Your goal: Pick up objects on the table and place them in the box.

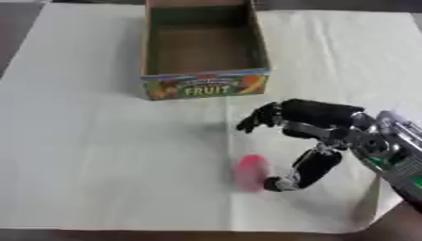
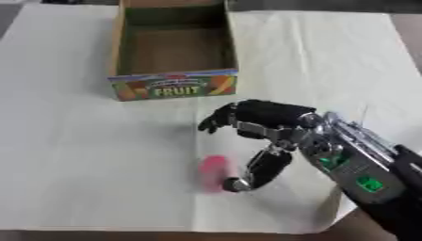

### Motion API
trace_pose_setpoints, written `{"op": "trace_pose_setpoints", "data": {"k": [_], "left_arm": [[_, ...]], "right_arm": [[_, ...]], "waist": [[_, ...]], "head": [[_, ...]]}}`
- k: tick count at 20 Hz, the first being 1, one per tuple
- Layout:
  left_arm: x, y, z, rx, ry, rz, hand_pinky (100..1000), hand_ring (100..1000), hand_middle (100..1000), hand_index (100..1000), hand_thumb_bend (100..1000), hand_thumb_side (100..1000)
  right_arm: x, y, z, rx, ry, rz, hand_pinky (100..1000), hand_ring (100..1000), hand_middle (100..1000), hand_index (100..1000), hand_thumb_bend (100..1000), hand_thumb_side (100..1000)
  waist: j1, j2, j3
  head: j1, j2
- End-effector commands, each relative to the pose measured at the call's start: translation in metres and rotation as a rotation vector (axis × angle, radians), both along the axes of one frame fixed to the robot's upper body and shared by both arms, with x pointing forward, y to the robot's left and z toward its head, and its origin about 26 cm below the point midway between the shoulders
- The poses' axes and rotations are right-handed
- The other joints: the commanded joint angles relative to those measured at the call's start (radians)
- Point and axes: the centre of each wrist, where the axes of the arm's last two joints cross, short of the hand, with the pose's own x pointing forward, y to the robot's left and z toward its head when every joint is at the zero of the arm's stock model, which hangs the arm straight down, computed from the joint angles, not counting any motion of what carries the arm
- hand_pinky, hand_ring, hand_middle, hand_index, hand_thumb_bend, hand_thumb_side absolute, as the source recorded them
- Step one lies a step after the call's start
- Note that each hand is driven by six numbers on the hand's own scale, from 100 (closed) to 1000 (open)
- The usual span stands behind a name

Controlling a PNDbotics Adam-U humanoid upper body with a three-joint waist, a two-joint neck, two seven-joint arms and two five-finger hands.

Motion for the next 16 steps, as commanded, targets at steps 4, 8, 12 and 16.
{"op": "trace_pose_setpoints", "data": {"k": [4,8,12,16], "left_arm": [[-0.002,-0.0007,0.0064,0.023,-0.022,-0.004,628,657,604,775,100,656],[-0.002,-0.001,0.0063,0.023,-0.02,-0.005,628,657,604,775,100,656],[-0.002,-0.0011,0.0063,0.022,-0.02,-0.004,628,657,604,776,100,657],[-0.002,-0.0011,0.0063,0.021,-0.02,-0.004,628,656,604,775,100,657]], "right_arm": [[-0.004,0.0056,0.004,-0.023,-0.012,0.014,762,848,742,905,504,196],[-0.0045,0.0076,0.0028,-0.042,0.006,0.022,763,848,725,897,491,180],[-0.0046,0.0076,0.0029,-0.06,0.014,0.013,763,848,707,887,479,167],[-0.0049,0.007,0.0018,-0.074,0.018,-0.011,764,849,696,873,468,152]], "waist": [[0.003,-0.012,0.003],[0.002,-0.011,0.003],[0.001,-0.012,0.004],[-0.001,-0.012,0.005]], "head": [[-0.006,-0.027],[-0.007,-0.032],[-0.007,-0.035],[-0.008,-0.039]]}}
